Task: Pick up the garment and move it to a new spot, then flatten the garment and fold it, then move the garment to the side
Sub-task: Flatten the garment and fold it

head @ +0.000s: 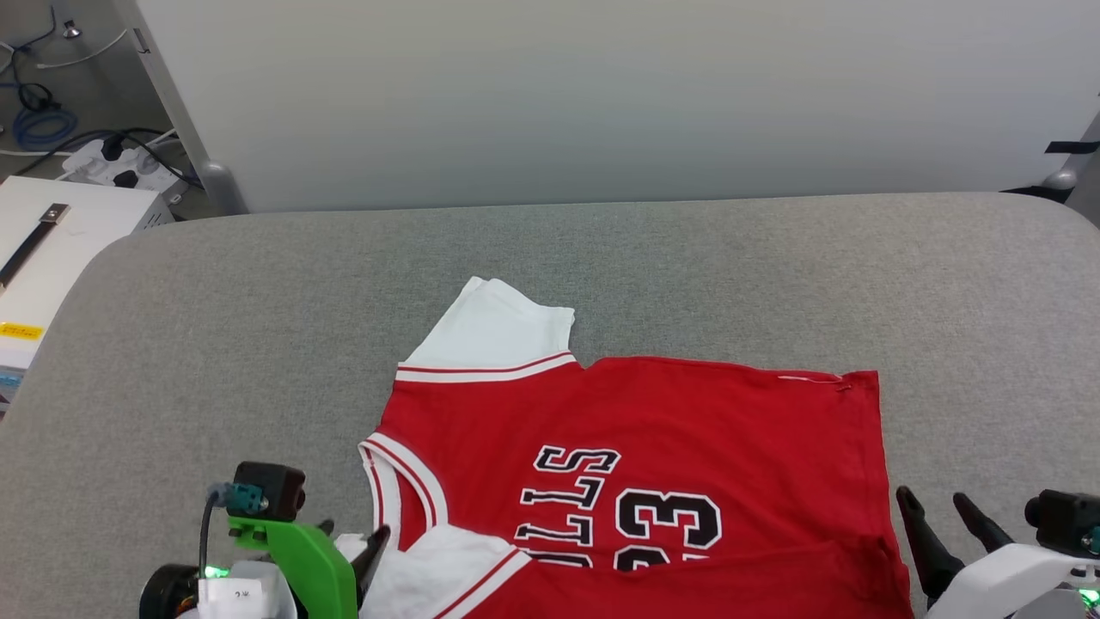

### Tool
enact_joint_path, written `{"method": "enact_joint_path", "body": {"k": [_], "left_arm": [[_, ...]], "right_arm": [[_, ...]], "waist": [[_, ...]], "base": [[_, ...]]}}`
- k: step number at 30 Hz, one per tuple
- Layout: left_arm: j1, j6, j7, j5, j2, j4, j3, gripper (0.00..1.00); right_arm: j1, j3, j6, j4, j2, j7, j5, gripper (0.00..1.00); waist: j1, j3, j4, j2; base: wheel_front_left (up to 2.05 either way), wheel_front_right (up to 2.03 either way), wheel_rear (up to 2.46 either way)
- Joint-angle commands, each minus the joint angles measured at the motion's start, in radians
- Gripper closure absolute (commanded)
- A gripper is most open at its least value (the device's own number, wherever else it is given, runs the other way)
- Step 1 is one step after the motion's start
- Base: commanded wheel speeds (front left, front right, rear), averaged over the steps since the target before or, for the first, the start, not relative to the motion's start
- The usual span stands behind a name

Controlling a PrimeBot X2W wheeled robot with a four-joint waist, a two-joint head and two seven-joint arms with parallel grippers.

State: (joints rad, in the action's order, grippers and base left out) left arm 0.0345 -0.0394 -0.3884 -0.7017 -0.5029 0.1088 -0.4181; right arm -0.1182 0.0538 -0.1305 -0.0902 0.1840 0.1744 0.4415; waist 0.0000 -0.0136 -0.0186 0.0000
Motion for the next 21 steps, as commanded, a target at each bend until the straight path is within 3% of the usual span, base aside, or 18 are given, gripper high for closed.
{"method": "enact_joint_path", "body": {"k": [1, 9, 14, 21], "left_arm": [[0.036, 0.004, 0.039, 0.026, 0.007, 0.002, 0.000, 0.00], [0.203, 0.006, 0.257, 0.124, 0.078, 0.052, 0.010, 0.00], [0.347, 0.006, 0.330, 0.156, 0.119, 0.132, 0.020, 0.00], [0.596, 0.086, 0.306, 0.146, 0.123, 0.338, 0.024, 0.00]], "right_arm": [[0.020, 0.002, 0.000, 0.018, -0.012, -0.040, -0.024, 0.00], [0.075, -0.003, 0.000, 0.128, -0.027, -0.156, -0.100, 0.00], [0.121, -0.020, 0.000, 0.192, -0.030, -0.187, -0.119, 0.00], [0.184, -0.055, 0.000, 0.219, -0.034, -0.196, -0.134, 0.00]], "waist": [[0.0000, 0.004, -0.003, 0.0000], [0.0000, 0.093, -0.027, 0.0000], [0.0000, 0.186, -0.058, 0.0000], [0.0000, 0.290, -0.126, 0.0000]], "base": [[0.00, 0.00, 0.00], [0.00, 0.00, 0.00], [0.00, 0.00, 0.00], [0.00, 0.00, 0.00]]}}
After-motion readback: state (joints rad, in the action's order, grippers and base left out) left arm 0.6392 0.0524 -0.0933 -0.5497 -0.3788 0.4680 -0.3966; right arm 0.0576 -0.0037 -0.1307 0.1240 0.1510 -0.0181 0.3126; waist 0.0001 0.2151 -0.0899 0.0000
